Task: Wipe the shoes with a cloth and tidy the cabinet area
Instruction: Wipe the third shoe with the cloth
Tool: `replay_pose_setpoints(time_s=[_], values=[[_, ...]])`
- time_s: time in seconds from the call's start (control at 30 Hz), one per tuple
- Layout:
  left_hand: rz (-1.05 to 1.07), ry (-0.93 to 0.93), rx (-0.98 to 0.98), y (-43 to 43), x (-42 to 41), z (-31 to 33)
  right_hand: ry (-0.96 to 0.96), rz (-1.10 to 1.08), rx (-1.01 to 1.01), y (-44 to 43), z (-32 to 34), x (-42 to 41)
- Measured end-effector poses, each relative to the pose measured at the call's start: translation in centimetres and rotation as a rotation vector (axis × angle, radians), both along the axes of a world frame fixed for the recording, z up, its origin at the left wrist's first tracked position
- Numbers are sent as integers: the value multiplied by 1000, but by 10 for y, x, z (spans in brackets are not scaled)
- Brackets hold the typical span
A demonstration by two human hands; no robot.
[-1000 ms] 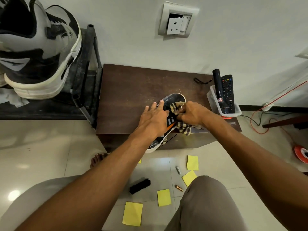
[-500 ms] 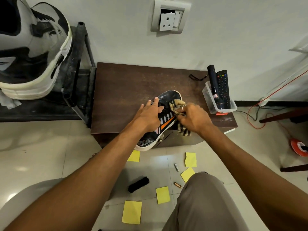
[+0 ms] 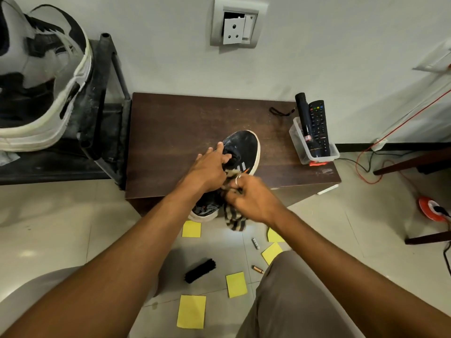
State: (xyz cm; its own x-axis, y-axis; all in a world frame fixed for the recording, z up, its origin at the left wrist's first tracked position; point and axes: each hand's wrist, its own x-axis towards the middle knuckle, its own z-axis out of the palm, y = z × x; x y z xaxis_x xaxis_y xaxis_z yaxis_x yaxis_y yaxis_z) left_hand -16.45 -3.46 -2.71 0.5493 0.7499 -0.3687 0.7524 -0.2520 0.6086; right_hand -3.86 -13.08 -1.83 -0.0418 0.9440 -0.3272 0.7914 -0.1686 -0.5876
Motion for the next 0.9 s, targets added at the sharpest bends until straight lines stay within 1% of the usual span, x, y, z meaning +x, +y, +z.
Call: replay_pose_setpoints(time_s=[0.07, 0.2, 0.23, 0.33, 0.37, 0.4, 0.5, 0.57, 0.7, 0.77, 0.83, 0.9], values=[[5, 0, -11, 0, 0, 1, 27, 14, -6, -8, 0, 0], [11, -13, -25, -1, -1, 1, -96, -179, 85, 9, -6, 14], [14, -10, -27, 0, -1, 1, -82, -180, 82, 6, -6, 7], [37, -4, -41, 0, 0, 0, 87, -57, 24, -14, -4, -16], [48, -6, -50, 0, 0, -1, 68, -19, 1, -17, -2, -13], [53, -6, -56, -1, 0, -1, 9, 6, -8, -15, -1, -6], [20, -5, -29, -4, 0, 0, -348, 0, 53, 9, 3, 23], [12, -4, 26, -6, 0, 1, -476, -65, 88, 25, 4, 36], [-41, 69, 200, -14, 1, -2, -615, -86, 150, 45, -2, 45], [-100, 137, 240, -15, 3, -6, -665, -86, 219, 53, -2, 50], [-147, 203, 265, -16, 5, -8, -661, -62, 328, 61, -1, 57], [-166, 247, 301, -15, 8, -9, -605, -14, 404, 72, 1, 61]])
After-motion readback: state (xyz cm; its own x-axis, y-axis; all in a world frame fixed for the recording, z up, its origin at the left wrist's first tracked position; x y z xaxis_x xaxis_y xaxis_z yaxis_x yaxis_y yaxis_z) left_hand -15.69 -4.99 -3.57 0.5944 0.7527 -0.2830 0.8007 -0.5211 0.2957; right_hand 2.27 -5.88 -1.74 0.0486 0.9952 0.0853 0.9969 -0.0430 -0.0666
